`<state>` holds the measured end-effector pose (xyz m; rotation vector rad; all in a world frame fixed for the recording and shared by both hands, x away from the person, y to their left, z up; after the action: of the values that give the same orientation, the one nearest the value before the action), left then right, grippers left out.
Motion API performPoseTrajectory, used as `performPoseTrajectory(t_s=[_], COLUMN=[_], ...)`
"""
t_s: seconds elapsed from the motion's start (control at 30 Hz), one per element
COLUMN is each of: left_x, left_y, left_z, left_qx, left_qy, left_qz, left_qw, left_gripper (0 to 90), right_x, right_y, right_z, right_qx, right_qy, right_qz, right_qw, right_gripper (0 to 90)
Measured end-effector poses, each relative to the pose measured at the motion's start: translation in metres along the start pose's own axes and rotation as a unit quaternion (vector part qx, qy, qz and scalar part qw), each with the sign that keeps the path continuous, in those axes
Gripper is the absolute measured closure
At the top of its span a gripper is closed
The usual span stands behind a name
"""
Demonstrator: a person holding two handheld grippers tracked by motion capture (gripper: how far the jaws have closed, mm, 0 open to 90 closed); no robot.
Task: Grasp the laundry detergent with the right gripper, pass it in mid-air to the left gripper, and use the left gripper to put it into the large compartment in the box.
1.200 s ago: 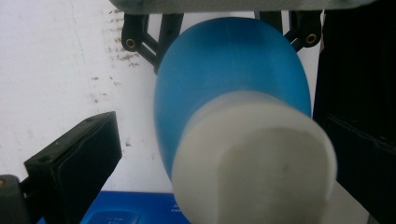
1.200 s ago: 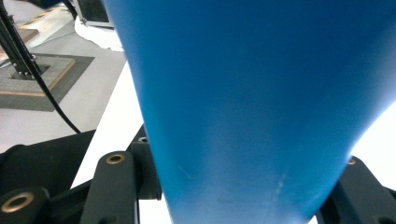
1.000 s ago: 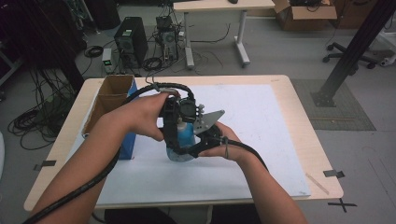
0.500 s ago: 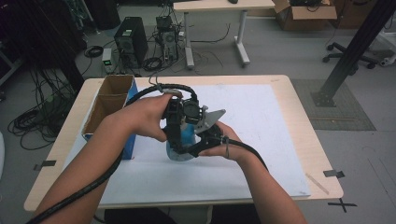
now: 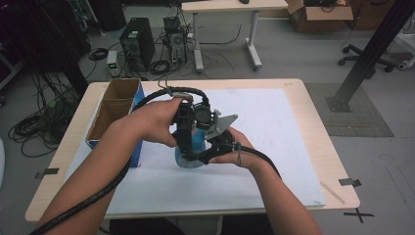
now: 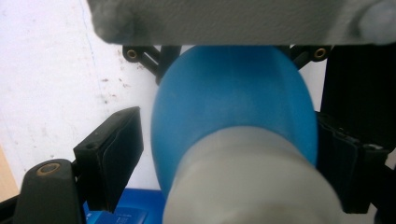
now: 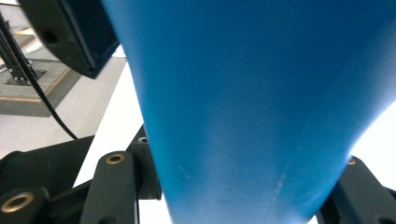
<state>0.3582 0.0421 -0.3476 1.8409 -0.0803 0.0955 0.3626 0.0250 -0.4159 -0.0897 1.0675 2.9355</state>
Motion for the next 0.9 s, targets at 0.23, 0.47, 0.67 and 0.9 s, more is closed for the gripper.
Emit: performPoseTrajectory(t_s=[0.23, 0.47, 0.67, 0.9], left_x=[0.0001, 0.0012, 0.0018, 0.0001], left_y=[0.0018, 0.0009, 0.0017, 0.0011], left_z=[0.0014, 0.0019, 0.0013, 0.0018], left_qx=[0.001, 0.001, 0.002, 0.009], left_qy=[0.0, 0.002, 0.0, -0.002], left_qz=[0.004, 0.004, 0.009, 0.0], left_qw=[1.0, 1.0, 1.0, 1.0], left_gripper=[22.1, 25.4, 30.0, 34.5], right_x=[-0.0029, -0.0002, 0.0001, -0.0027], right_y=[0.0003, 0.0006, 0.0009, 0.0008], right_z=[-0.0009, -0.0008, -0.0016, -0.0001], right_qx=[0.003, 0.002, 0.004, 0.0], right_qy=[0.007, -0.004, -0.011, 0.0], right_qz=[-0.009, -0.001, 0.002, -0.005], right_qw=[0.9999, 1.0, 0.9999, 1.0], right_gripper=[44.9, 44.9, 44.9, 44.9])
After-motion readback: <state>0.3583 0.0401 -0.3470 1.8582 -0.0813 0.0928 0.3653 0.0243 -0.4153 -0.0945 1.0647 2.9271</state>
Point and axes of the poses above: each handheld gripper's, and its own axes: y roughly backward along the jaws, z roughly out of its top, x roughly to its left, the point moved 10 cm from there along -y, roughly forward along the jaws, and after that the axes turned 15 degrees about x, right-handed, at the moved point
